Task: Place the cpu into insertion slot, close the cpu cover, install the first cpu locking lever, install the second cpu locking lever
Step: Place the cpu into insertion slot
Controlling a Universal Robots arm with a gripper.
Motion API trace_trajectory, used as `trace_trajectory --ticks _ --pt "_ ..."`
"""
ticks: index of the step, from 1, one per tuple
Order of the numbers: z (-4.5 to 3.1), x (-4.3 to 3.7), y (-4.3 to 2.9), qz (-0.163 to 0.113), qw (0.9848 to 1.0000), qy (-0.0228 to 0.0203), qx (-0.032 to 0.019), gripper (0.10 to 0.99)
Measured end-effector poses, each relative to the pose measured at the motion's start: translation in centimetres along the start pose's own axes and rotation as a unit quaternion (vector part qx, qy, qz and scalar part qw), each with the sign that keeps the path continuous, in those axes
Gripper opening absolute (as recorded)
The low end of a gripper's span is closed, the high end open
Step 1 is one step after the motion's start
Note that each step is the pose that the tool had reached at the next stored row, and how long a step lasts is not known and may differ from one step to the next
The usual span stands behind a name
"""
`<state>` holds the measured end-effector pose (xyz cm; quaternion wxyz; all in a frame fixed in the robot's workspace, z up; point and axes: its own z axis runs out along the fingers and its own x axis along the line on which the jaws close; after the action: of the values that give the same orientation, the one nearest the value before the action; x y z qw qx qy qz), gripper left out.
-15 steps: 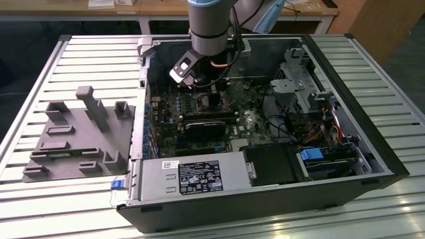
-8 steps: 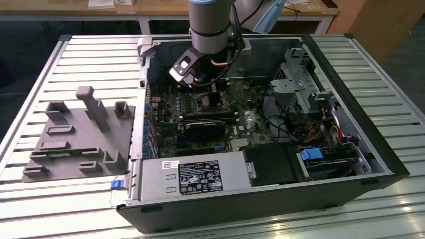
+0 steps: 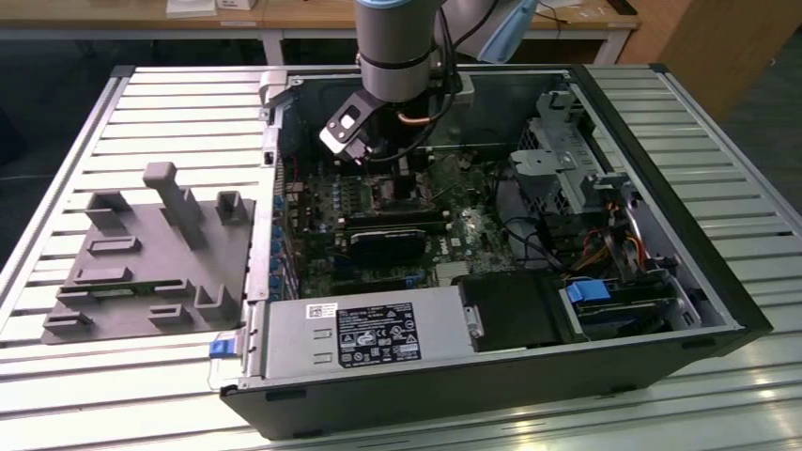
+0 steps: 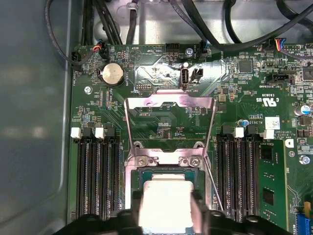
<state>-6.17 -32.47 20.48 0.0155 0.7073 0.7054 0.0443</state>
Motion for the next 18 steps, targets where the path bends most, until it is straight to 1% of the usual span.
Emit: trace_trajectory --ticks 2,3,5,6,8,9,10,11,18 --pt "0.00 0.00 0.00 0.000 1.0000 0.0000 0.0000 0.412" --pt "0.00 0.00 0.00 0.000 1.0000 0.0000 0.0000 0.412" --pt "0.00 0.00 0.00 0.000 1.0000 -0.0001 0.0000 0.298" --pt "0.00 0.00 0.00 0.000 1.0000 -0.0001 0.0000 0.298" --pt "0.00 0.00 0.00 0.000 1.0000 -0.0001 0.0000 0.180" --pt "0.00 0.00 0.00 0.000 1.0000 -0.0001 0.0000 0.180" --pt "0.00 0.00 0.00 0.000 1.0000 -0.0001 0.0000 0.122" --pt "0.00 0.00 0.00 0.000 1.0000 -0.0001 0.0000 0.106" --pt "-0.01 0.00 0.00 0.000 1.0000 -0.0002 0.0000 0.106"
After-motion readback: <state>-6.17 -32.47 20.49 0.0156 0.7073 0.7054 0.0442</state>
